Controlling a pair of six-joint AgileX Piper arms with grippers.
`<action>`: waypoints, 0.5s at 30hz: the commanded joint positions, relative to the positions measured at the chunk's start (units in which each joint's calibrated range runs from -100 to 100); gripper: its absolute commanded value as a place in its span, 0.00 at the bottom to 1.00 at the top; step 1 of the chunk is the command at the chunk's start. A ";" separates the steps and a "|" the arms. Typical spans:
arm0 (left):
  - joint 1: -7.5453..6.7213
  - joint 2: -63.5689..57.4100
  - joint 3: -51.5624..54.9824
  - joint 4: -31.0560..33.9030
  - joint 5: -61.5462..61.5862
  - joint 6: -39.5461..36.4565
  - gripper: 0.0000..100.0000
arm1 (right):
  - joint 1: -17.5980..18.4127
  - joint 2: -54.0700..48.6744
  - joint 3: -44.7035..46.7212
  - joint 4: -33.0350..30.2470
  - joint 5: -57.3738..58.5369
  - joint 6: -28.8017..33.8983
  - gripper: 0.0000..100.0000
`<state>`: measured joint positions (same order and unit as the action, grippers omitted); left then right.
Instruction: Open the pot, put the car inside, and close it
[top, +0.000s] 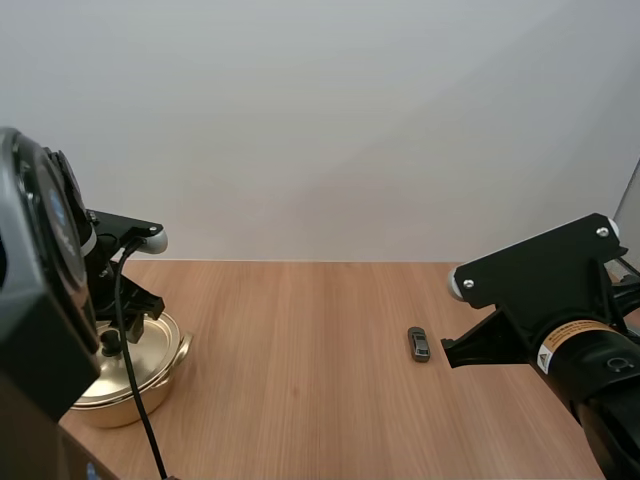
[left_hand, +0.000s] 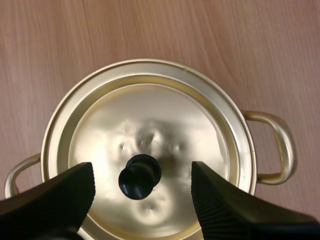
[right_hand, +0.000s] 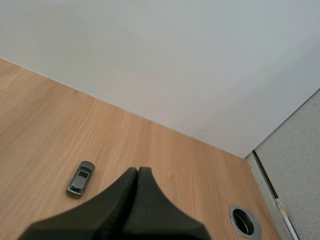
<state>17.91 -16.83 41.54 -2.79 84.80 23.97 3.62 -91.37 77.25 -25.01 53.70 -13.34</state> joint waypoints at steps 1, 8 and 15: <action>0.04 1.63 -0.09 0.27 0.51 -1.40 0.88 | -0.31 0.02 -0.09 -0.02 0.12 -0.05 0.00; 0.04 4.67 -0.09 0.42 -0.42 -2.00 0.88 | -0.38 0.02 -0.09 -0.02 0.46 -0.05 0.00; 0.04 5.24 -0.09 0.42 -1.94 -2.00 0.82 | -0.38 0.02 -0.09 -0.02 0.46 -0.05 0.00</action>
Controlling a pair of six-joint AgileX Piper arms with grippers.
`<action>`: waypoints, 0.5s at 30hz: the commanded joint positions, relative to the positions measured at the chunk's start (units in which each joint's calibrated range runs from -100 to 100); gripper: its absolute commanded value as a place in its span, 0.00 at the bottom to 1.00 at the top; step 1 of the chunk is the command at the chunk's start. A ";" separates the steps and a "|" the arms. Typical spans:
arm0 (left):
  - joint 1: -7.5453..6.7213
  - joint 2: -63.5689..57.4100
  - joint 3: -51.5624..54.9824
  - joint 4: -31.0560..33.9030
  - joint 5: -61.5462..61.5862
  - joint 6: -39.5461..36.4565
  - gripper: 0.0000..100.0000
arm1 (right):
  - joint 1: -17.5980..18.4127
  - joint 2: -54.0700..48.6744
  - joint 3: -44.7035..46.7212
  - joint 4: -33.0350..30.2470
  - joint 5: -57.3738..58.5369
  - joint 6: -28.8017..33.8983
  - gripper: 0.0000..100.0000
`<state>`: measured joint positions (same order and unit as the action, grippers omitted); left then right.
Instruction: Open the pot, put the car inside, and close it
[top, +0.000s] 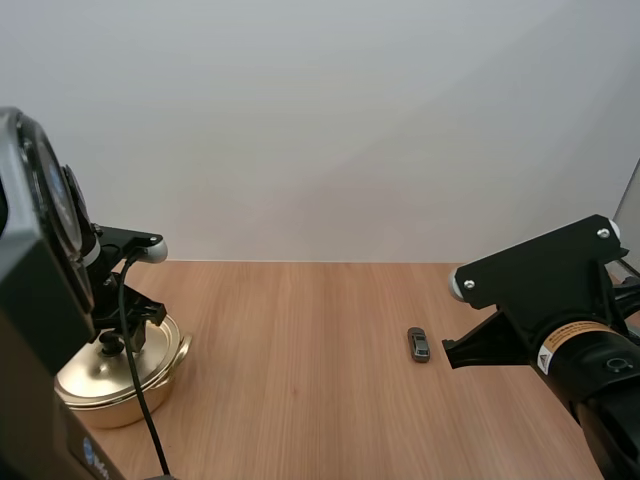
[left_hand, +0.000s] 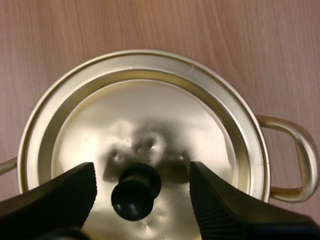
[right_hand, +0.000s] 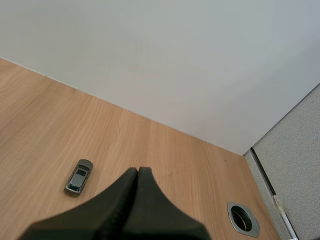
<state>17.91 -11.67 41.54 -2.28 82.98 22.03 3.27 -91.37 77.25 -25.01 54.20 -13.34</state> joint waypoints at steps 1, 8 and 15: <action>0.04 0.09 -0.09 -0.09 -0.13 -0.06 0.76 | -0.02 0.02 -0.09 -0.02 -0.04 -0.05 0.00; 0.04 0.09 -0.09 0.03 0.04 -0.06 0.00 | -0.33 0.02 -0.09 -0.02 -0.05 -0.05 0.00; 0.04 -2.53 -2.43 -0.33 1.62 0.03 0.00 | -0.35 0.02 -0.09 0.21 0.46 -0.05 0.00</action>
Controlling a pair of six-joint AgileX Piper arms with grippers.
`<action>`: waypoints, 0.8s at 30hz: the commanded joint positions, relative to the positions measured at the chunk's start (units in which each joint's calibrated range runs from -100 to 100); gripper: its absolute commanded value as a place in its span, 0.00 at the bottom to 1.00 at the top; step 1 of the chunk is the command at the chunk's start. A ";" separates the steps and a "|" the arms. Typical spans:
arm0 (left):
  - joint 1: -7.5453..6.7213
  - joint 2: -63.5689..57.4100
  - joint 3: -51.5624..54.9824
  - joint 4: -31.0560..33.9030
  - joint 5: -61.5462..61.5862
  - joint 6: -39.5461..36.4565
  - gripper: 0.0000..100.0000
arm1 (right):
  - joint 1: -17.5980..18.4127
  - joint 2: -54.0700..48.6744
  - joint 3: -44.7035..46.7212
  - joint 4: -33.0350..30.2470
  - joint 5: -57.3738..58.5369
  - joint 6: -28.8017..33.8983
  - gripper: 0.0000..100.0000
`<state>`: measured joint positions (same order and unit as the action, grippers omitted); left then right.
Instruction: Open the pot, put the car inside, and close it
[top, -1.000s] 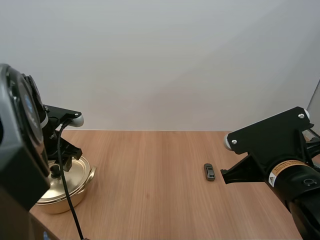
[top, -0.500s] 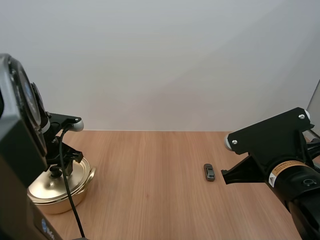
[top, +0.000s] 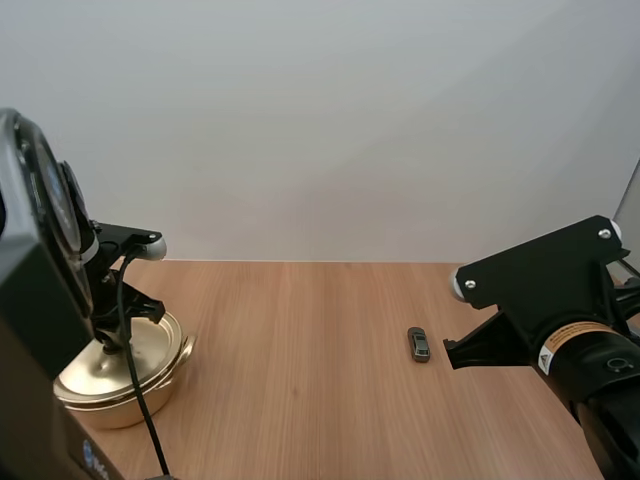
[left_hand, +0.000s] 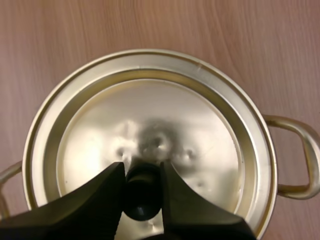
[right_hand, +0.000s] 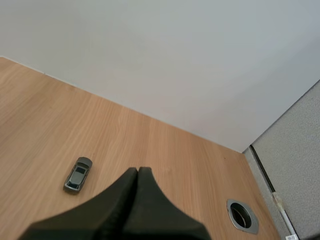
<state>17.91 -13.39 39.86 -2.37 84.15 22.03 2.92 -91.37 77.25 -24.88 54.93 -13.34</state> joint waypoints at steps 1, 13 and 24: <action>0.04 -1.91 -1.87 -0.90 0.86 0.03 0.00 | -0.09 0.16 -0.09 0.23 -0.71 -0.05 0.00; 0.04 -24.02 -14.29 -22.97 3.64 0.02 0.00 | -1.29 16.88 -4.57 5.83 -18.50 -0.05 0.00; 0.04 -48.24 -15.55 -42.38 1.86 0.78 0.00 | -1.29 48.08 -16.08 10.49 -15.79 -0.05 0.45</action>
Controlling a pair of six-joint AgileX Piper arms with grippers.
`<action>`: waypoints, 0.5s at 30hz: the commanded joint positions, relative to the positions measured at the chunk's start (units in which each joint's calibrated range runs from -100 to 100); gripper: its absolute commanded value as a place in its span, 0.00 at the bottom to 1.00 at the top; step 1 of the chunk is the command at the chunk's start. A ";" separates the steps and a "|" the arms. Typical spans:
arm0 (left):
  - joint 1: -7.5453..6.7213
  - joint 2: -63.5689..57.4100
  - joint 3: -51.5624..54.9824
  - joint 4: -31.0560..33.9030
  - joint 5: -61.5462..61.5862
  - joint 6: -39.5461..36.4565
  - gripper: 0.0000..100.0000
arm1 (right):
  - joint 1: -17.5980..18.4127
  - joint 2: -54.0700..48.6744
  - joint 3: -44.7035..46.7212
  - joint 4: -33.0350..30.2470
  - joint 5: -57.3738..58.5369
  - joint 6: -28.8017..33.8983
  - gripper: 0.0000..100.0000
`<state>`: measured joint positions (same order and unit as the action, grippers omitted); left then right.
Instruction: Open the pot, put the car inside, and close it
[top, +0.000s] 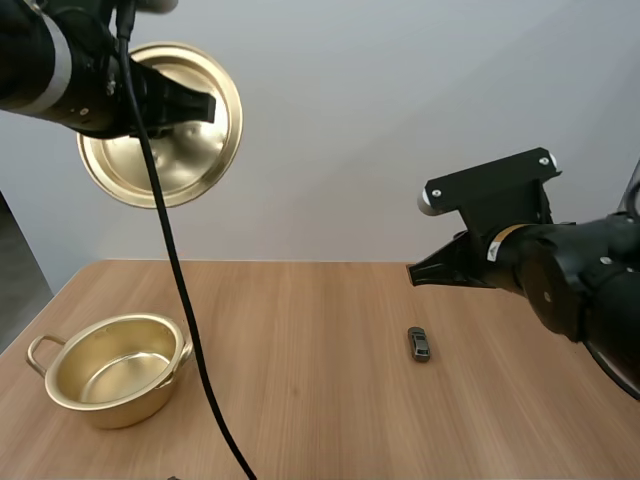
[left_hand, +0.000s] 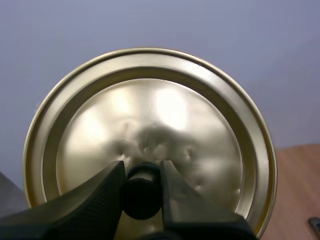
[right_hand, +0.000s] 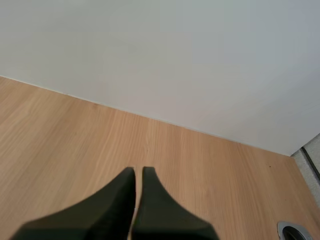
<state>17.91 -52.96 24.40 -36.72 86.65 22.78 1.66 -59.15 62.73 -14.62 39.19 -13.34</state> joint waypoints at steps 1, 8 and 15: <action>0.04 -10.42 -0.09 -8.87 -1.93 0.04 0.00 | -0.03 17.69 -2.30 0.32 -0.37 -0.05 0.61; 0.04 -17.53 -0.09 -9.34 -14.48 -2.21 0.00 | -0.03 25.91 -4.74 3.21 -0.94 0.30 1.00; 0.04 -18.33 -0.09 -7.59 -15.09 -2.21 0.00 | -0.03 29.88 -5.76 4.89 -1.90 0.30 1.00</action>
<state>17.91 -71.27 24.29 -44.20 71.59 20.60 1.66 -31.27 57.10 -9.86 37.24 -13.04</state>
